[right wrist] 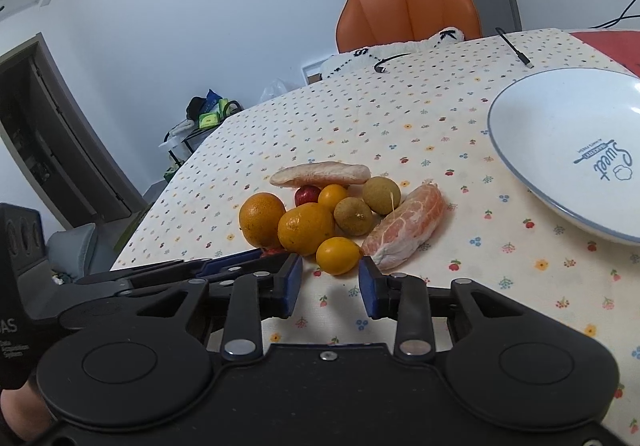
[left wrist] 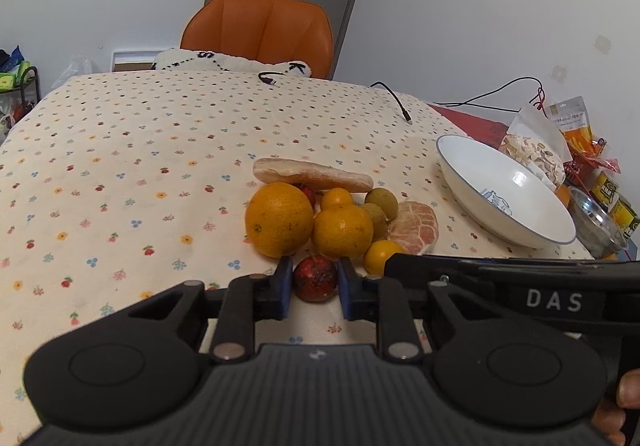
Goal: Organize fruits
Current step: 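Grasp the red fruit with the left gripper while the right gripper grasps a yellow tomato, then carry both fruits over the white plate and open both grippers to drop them, then move both open grippers back toward the fruit pile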
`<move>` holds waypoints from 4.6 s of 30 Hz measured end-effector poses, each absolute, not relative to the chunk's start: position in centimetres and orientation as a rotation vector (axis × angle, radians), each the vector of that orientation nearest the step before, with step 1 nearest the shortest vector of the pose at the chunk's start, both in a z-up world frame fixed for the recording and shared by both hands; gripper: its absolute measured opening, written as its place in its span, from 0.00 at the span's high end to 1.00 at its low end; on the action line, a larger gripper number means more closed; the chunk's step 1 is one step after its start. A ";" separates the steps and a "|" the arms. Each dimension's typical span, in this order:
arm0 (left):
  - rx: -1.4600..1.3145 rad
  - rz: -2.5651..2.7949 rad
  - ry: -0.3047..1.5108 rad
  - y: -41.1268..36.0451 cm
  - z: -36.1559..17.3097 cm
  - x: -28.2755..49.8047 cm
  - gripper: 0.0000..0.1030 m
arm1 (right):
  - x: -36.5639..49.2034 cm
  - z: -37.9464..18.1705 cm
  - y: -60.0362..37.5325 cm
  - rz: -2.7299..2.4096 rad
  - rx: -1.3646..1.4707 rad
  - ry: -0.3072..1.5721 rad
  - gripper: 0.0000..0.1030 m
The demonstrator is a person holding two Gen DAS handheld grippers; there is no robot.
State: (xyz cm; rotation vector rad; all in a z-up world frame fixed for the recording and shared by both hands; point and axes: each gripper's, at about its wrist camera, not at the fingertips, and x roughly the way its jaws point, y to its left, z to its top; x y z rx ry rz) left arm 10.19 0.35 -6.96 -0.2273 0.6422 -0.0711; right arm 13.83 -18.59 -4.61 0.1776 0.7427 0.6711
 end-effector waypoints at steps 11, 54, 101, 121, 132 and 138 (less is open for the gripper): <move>-0.248 -0.047 0.642 1.6 -6.6 9.1 0.79 | 14.1 -5.0 -16.9 0.624 0.138 0.750 0.67; -0.201 -0.176 0.521 -5.1 -1.5 10.8 0.79 | 11.7 -0.6 -24.1 0.552 0.198 0.543 0.78; -0.128 -0.333 0.593 -15.4 -4.0 18.6 0.79 | 14.0 -3.3 -33.8 0.232 0.225 0.530 0.77; -0.165 -0.207 0.578 -12.1 -2.4 17.6 0.38 | 12.9 -2.6 -33.6 0.250 0.256 0.476 0.37; -0.192 -0.127 0.543 -9.2 -1.0 15.9 0.09 | 12.4 -1.4 -32.8 0.255 0.262 0.437 0.00; -0.203 -0.113 0.539 -8.0 -0.7 15.0 0.09 | 12.4 -1.3 -31.9 0.273 0.248 0.435 0.00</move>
